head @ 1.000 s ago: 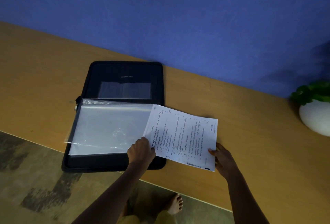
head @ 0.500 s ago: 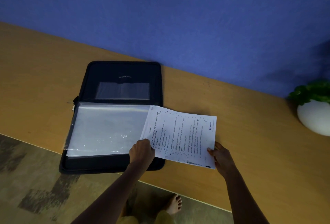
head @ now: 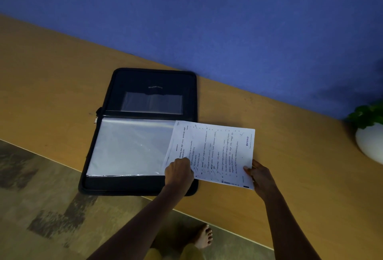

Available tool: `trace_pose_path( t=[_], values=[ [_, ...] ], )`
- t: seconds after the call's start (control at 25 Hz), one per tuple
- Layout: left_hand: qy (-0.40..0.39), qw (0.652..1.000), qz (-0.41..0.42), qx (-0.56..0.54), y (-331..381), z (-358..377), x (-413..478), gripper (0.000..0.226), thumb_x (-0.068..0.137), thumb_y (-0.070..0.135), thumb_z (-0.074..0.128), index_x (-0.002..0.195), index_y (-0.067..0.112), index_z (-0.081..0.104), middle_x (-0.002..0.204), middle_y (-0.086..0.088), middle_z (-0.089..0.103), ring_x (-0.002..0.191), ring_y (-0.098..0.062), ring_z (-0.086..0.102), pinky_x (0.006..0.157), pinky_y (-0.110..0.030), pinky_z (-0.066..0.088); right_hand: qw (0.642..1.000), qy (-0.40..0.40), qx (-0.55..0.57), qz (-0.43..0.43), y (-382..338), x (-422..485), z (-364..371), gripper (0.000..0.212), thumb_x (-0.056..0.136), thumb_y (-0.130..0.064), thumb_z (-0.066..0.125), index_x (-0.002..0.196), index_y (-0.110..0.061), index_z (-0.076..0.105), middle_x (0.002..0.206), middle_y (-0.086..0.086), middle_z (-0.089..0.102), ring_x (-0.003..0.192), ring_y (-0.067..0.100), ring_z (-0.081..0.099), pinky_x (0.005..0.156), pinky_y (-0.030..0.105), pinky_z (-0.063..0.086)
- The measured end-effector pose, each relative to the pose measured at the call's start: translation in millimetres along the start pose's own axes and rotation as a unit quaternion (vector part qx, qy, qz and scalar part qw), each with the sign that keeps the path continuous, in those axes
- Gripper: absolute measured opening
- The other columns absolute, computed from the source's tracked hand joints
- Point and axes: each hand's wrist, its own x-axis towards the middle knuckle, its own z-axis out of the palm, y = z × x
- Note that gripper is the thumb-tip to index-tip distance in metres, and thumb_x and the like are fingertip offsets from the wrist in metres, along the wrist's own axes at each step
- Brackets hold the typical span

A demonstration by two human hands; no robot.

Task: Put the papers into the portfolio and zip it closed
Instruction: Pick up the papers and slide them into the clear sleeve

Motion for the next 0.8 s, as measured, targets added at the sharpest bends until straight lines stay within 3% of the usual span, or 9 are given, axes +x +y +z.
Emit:
trace_pose_path(
  t=[0.12,0.32,0.44,0.64,0.8],
  values=[
    [-0.001,1.0,0.007,0.007,2,-2,-1,0.012,0.095,0.02,0.053,0.093,0.01,0.06,0.093,-0.007,0.068,0.085,-0.023,0.067,0.065,-0.026,0.045,1.0,-0.018,-0.001,0.005,-10,3,13,0.039,0.091,0.006,0.056,0.127,-0.011,0.06,0.106,0.009,0.068,0.09,0.025,0.064,0.07,0.037,0.053],
    [-0.007,0.999,0.018,0.027,2,-6,-2,0.01,0.095,0.016,0.051,0.091,0.01,0.057,0.09,-0.009,0.066,0.085,-0.025,0.066,0.066,-0.029,0.044,0.999,-0.046,-0.02,0.008,-14,6,47,0.039,0.091,0.005,0.056,0.129,-0.006,0.059,0.114,0.014,0.066,0.1,0.031,0.062,0.087,0.045,0.051],
    [-0.013,0.999,0.018,0.024,1,-6,-3,0.012,0.095,0.015,0.05,0.084,0.013,0.051,0.084,-0.009,0.062,0.083,-0.025,0.066,0.062,-0.028,0.041,0.998,-0.055,-0.031,0.007,-14,3,73,0.038,0.091,0.004,0.056,0.127,-0.008,0.06,0.114,0.013,0.067,0.103,0.031,0.062,0.087,0.045,0.052],
    [-0.017,1.0,0.013,0.01,-6,-3,-3,0.011,0.095,0.018,0.051,0.098,0.01,0.058,0.095,-0.009,0.065,0.088,-0.025,0.066,0.071,-0.032,0.051,0.994,-0.06,-0.086,-0.023,-10,-7,126,0.032,0.092,0.0,0.055,0.121,-0.008,0.063,0.114,0.013,0.067,0.1,0.032,0.064,0.09,0.048,0.055],
    [-0.008,1.0,0.007,-0.021,-13,0,-4,0.014,0.096,0.02,0.051,0.101,0.01,0.06,0.098,-0.008,0.068,0.087,-0.023,0.067,0.072,-0.031,0.054,0.991,0.107,-0.07,-0.042,0,-17,140,0.022,0.087,-0.008,0.061,0.107,-0.011,0.07,0.101,0.007,0.071,0.079,0.023,0.065,0.065,0.029,0.053]
  ],
)
